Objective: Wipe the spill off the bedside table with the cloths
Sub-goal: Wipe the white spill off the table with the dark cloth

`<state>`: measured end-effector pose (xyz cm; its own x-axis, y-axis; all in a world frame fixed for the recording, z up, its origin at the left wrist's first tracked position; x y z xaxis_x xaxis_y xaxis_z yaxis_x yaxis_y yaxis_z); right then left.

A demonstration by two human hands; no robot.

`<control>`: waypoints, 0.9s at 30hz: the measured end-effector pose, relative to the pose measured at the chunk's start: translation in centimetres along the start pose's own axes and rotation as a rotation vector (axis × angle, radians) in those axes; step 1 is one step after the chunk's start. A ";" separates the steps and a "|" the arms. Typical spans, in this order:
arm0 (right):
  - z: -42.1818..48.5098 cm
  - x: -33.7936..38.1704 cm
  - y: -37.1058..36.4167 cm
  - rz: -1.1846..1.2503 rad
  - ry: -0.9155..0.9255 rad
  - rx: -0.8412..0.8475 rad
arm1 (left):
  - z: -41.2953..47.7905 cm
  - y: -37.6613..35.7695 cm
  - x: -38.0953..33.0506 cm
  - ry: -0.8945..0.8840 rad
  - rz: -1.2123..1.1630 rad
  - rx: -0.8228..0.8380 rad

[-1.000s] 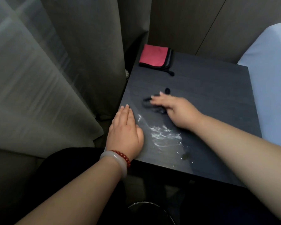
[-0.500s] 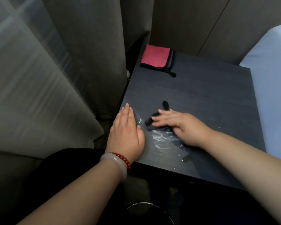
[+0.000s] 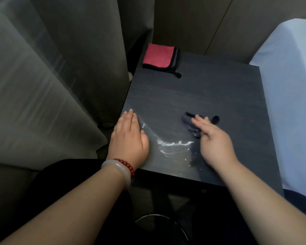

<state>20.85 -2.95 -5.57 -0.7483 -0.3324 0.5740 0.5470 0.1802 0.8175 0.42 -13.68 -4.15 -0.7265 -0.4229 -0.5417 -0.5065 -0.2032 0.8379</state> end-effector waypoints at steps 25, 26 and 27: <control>12.4 8.1 -5.3 -0.075 0.509 0.367 | 0.0 0.2 0.1 -0.030 -0.035 -0.023; 10.8 7.3 -4.6 -0.071 0.552 0.393 | 0.0 0.2 0.1 -0.033 -0.036 -0.021; 9.0 6.2 -3.7 -0.081 0.574 0.423 | 0.0 0.2 0.1 -0.035 -0.036 -0.019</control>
<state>10.78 2.66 -4.59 -0.4014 -0.7732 0.4910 0.2187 0.4397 0.8711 0.26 -13.79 -4.02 -0.7242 -0.3837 -0.5730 -0.5240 -0.2341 0.8189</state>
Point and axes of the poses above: each hand's wrist, its own z-axis towards the middle knuckle, its own y-axis out of the back of the hand, x = y × z, the point moved 1 cm from there along z, towards the middle knuckle, and after that the axes turned 9 degrees about -z, right-handed, at the moved point
